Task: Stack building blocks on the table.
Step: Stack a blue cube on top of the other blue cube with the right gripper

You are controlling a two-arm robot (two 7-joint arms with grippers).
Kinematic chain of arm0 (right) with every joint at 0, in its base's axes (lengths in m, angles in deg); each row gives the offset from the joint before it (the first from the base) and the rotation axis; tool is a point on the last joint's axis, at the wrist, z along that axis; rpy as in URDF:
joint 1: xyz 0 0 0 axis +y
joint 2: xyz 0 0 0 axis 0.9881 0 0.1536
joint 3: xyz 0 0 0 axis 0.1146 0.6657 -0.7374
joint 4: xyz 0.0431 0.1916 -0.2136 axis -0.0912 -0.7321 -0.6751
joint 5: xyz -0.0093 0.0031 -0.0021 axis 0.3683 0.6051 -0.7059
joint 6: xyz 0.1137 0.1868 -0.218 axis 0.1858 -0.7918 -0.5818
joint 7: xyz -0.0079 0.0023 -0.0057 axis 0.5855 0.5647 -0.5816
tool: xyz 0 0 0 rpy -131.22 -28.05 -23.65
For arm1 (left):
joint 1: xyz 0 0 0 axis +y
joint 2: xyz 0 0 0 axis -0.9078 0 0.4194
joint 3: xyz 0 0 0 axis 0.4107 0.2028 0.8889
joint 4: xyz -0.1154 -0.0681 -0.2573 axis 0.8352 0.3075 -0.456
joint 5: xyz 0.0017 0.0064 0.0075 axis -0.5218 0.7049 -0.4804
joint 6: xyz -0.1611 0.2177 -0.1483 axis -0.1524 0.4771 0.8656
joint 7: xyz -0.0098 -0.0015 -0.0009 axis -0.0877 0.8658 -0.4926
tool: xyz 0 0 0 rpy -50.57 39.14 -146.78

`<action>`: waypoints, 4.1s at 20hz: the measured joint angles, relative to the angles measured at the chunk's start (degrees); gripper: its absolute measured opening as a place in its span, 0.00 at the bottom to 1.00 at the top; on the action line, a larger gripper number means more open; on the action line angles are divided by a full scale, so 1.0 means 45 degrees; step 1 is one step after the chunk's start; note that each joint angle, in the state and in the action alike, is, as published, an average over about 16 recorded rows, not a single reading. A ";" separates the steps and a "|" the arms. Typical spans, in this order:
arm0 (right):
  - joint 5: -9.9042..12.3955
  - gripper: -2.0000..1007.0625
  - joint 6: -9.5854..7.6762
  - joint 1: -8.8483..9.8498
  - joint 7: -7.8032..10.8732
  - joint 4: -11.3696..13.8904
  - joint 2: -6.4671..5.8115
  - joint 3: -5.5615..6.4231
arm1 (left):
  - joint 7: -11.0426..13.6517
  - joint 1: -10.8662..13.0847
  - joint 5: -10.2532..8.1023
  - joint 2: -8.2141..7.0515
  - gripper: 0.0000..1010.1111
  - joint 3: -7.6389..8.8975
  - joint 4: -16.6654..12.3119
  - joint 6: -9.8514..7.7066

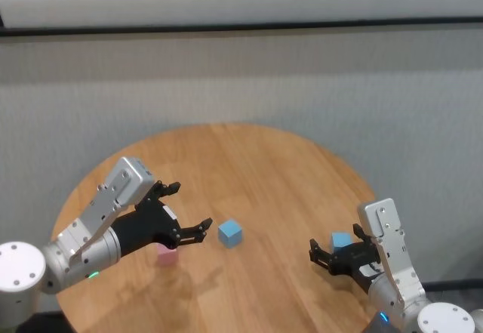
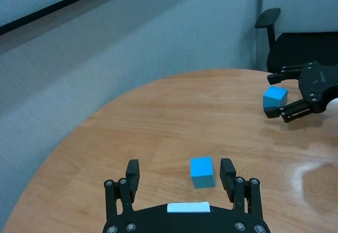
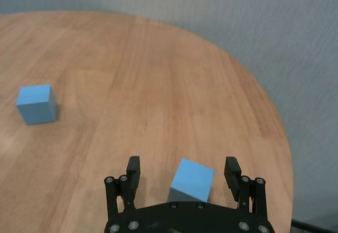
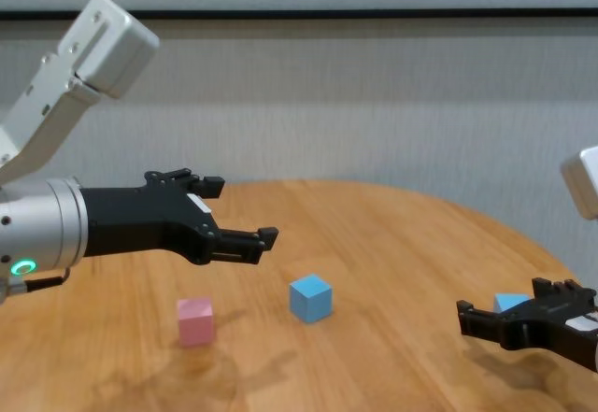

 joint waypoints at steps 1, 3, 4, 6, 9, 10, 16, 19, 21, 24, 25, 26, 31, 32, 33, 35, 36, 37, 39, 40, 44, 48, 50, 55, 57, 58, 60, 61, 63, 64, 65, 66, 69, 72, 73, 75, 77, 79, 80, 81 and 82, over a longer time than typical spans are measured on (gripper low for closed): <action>-0.0033 1.00 0.0017 -0.0037 0.0024 -0.0071 0.0025 0.0012 | 0.0000 0.0000 0.0000 0.0000 0.99 0.0000 0.0000 0.0000; -0.0100 1.00 0.0047 -0.0106 0.0069 -0.0199 0.0074 0.0037 | 0.0000 0.0000 0.0000 0.0000 0.99 0.0000 0.0000 0.0000; -0.0131 1.00 0.0059 -0.0135 0.0089 -0.0257 0.0096 0.0050 | 0.0000 0.0000 0.0000 0.0000 0.99 0.0000 0.0000 0.0000; -0.0193 1.00 0.0078 -0.0185 0.0126 -0.0360 0.0137 0.0079 | 0.0000 0.0000 0.0000 0.0000 0.99 0.0000 0.0000 0.0000; -0.0291 1.00 0.0101 -0.0251 0.0182 -0.0499 0.0196 0.0125 | 0.0000 0.0000 0.0000 0.0000 0.99 0.0000 0.0000 0.0000; -0.0323 1.00 0.0104 -0.0265 0.0198 -0.0533 0.0214 0.0141 | 0.0000 0.0000 0.0000 0.0000 0.99 0.0000 0.0000 0.0000; -0.0516 1.00 0.0101 -0.0322 0.0303 -0.0693 0.0323 0.0234 | 0.0000 0.0000 0.0000 0.0000 0.99 0.0000 0.0000 0.0000; -0.0607 1.00 0.0089 -0.0345 0.0348 -0.0760 0.0372 0.0291 | 0.0000 0.0000 0.0000 0.0000 0.99 0.0000 0.0000 0.0000; -0.0667 1.00 0.0079 -0.0362 0.0377 -0.0807 0.0405 0.0330 | 0.0000 0.0000 0.0000 0.0000 0.99 0.0000 0.0000 0.0000; -0.0756 1.00 0.0070 -0.0383 0.0419 -0.0872 0.0457 0.0392 | 0.0000 0.0000 0.0000 0.0000 0.99 0.0000 0.0000 0.0000; -0.0783 1.00 0.0067 -0.0389 0.0433 -0.0892 0.0474 0.0412 | 0.0000 0.0000 0.0000 0.0000 0.99 0.0000 0.0000 0.0000; -0.0807 1.00 0.0067 -0.0395 0.0445 -0.0912 0.0490 0.0430 | 0.0000 0.0000 0.0000 0.0000 0.99 0.0000 0.0000 0.0000; -0.0941 1.00 0.0067 -0.0417 0.0503 -0.0989 0.0564 0.0515 | 0.0000 0.0000 0.0000 0.0000 0.99 0.0000 0.0000 0.0000; -0.0968 0.99 0.0067 -0.0419 0.0513 -0.1001 0.0578 0.0532 | 0.0000 0.0000 0.0000 0.0000 0.99 0.0000 0.0000 0.0000; -0.0993 0.99 0.0068 -0.0420 0.0523 -0.1011 0.0592 0.0549 | 0.0000 0.0000 0.0000 0.0000 0.99 0.0000 0.0000 0.0000; -0.1043 0.98 0.0069 -0.0413 0.0539 -0.1021 0.0620 0.0585 | 0.0000 0.0000 0.0000 0.0000 0.99 0.0000 0.0000 0.0000; -0.1068 0.97 0.0069 -0.0408 0.0547 -0.1024 0.0635 0.0603 | 0.0000 0.0000 0.0000 0.0000 0.99 0.0000 0.0000 0.0000; -0.1091 0.96 0.0068 -0.0402 0.0553 -0.1024 0.0649 0.0622 | 0.0000 0.0000 0.0000 0.0000 0.99 0.0000 0.0000 0.0000; -0.1137 0.93 0.0061 -0.0389 0.0561 -0.1021 0.0678 0.0663 | 0.0000 0.0000 0.0000 0.0000 0.99 0.0000 0.0000 0.0000; -0.1159 0.91 0.0057 -0.0381 0.0562 -0.1018 0.0693 0.0686 | 0.0000 0.0000 0.0000 0.0000 0.99 0.0000 0.0000 0.0000; -0.1245 0.83 0.0039 -0.0340 0.0562 -0.0997 0.0763 0.0797 | 0.0000 0.0000 0.0000 0.0000 0.99 0.0000 0.0000 0.0000; -0.1303 0.72 0.0020 -0.0285 0.0561 -0.0956 0.0838 0.0924 | 0.0000 0.0000 0.0000 0.0000 0.99 0.0000 0.0000 0.0000; -0.1333 0.66 0.0011 -0.0260 0.0566 -0.0935 0.0877 0.0986 | 0.0000 0.0000 0.0000 0.0000 0.99 0.0000 0.0000 0.0000; -0.1415 0.52 -0.0001 -0.0209 0.0581 -0.0893 0.0972 0.1136 | 0.0000 0.0000 0.0000 0.0000 0.99 0.0000 0.0000 0.0000; -0.1452 0.47 -0.0003 -0.0192 0.0593 -0.0879 0.1007 0.1191 | 0.0000 0.0000 0.0000 0.0000 0.99 0.0000 0.0000 0.0000; -0.1472 0.45 -0.0005 -0.0183 0.0601 -0.0872 0.1024 0.1218 | 0.0000 0.0000 0.0000 0.0000 0.99 0.0000 0.0000 0.0000; -0.1515 0.42 -0.0009 -0.0166 0.0619 -0.0861 0.1058 0.1269 | 0.0000 0.0000 0.0000 0.0000 0.99 0.0000 0.0000 0.0000; -0.1537 0.41 -0.0010 -0.0158 0.0631 -0.0854 0.1075 0.1295 | 0.0000 0.0000 0.0000 0.0000 0.99 0.0000 0.0000 0.0000; -0.1585 0.39 -0.0006 -0.0142 0.0659 -0.0829 0.1104 0.1343 | 0.0000 0.0000 0.0000 0.0000 0.99 0.0000 0.0000 0.0000; -0.1612 0.38 0.0002 -0.0132 0.0681 -0.0801 0.1116 0.1365 | 0.0000 0.0000 0.0000 0.0000 0.99 0.0000 0.0000 0.0000; -0.1639 0.37 0.0014 -0.0122 0.0705 -0.0765 0.1124 0.1384 | 0.0000 0.0000 0.0000 0.0000 0.99 0.0000 0.0000 0.0000; -0.1667 0.37 0.0033 -0.0112 0.0739 -0.0714 0.1129 0.1402 | 0.0000 0.0000 0.0000 0.0000 0.99 0.0000 0.0000 0.0000; -0.1741 0.37 0.0114 -0.0083 0.0880 -0.0511 0.1131 0.1444 | 0.0000 0.0000 0.0000 0.0000 0.99 0.0000 0.0000 0.0000; -0.1783 0.37 0.0236 -0.0068 0.1097 -0.0229 0.1122 0.1453 | 0.0000 0.0000 0.0000 0.0000 0.99 0.0000 0.0000 0.0000; -0.1781 0.37 0.0281 -0.0067 0.1186 -0.0121 0.1120 0.1448 | 0.0000 0.0000 0.0000 0.0000 0.99 0.0000 0.0000 0.0000; -0.1756 0.37 0.0374 -0.0072 0.1371 0.0104 0.1116 0.1427 | 0.0000 0.0000 0.0000 0.0000 0.99 0.0000 0.0000 0.0000; -0.1698 0.37 0.0461 -0.0084 0.1567 0.0329 0.1114 0.1394 | 0.0000 0.0000 0.0000 0.0000 0.99 0.0000 0.0000 0.0000; -0.1612 0.37 0.0523 -0.0104 0.1760 0.0540 0.1117 0.1349 | 0.0000 0.0000 0.0000 0.0000 0.99 0.0000 0.0000 0.0000; -0.1558 0.37 0.0536 -0.0117 0.1851 0.0630 0.1123 0.1323 | 0.0000 0.0000 0.0000 0.0000 0.99 0.0000 0.0000 0.0000; -0.1497 0.37 0.0534 -0.0132 0.1939 0.0713 0.1132 0.1291 | 0.0000 0.0000 0.0000 0.0000 0.99 0.0000 0.0000 0.0000; -0.1433 0.37 0.0519 -0.0153 0.2018 0.0781 0.1147 0.1254 | 0.0000 0.0000 0.0000 0.0000 0.99 0.0000 0.0000 0.0000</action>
